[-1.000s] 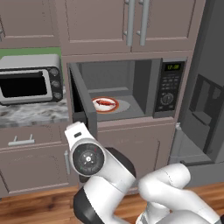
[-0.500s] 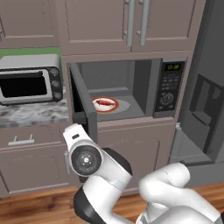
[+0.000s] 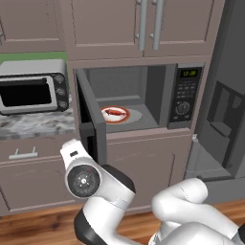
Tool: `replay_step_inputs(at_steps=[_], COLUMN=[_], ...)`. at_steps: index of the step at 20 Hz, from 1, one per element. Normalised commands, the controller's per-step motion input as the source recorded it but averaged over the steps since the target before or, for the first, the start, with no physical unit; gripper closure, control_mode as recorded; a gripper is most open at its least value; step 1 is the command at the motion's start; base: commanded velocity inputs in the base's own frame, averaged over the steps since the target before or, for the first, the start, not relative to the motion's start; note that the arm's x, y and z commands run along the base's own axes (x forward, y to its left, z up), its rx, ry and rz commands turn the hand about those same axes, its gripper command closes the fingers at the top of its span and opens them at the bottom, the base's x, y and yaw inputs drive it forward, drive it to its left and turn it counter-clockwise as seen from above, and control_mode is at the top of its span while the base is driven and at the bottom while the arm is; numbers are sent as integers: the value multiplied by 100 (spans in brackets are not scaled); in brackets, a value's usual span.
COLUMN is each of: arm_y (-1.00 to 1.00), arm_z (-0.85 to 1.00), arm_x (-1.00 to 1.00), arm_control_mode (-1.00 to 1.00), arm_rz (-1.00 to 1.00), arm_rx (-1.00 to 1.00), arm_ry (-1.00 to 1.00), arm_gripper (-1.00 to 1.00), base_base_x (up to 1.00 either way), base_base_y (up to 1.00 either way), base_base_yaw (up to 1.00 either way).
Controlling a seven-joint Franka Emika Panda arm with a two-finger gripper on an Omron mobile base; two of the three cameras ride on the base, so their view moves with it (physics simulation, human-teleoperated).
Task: Transport the fish from the fridge to the microwave and turn on the microwave.
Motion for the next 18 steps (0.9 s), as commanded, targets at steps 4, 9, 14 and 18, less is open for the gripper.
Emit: replay_step_inputs(at_steps=[4, 9, 14, 18], arm_y=[4, 0, -3, -23], arm_z=[-11, -13, -14, -8], arm_x=[28, 25, 6, 0], arm_control_mode=[-100, -100, -100, -100], arm_rz=[0, 0, 0, 0], arm_rx=[0, 0, -1, 0], arm_ry=[0, 0, 0, 0], arm_gripper=[-100, -100, -100, -100], base_base_x=[0, 0, 0, 0], base_base_y=[0, 0, 0, 0], base_base_yaw=[0, 0, 0, 0])
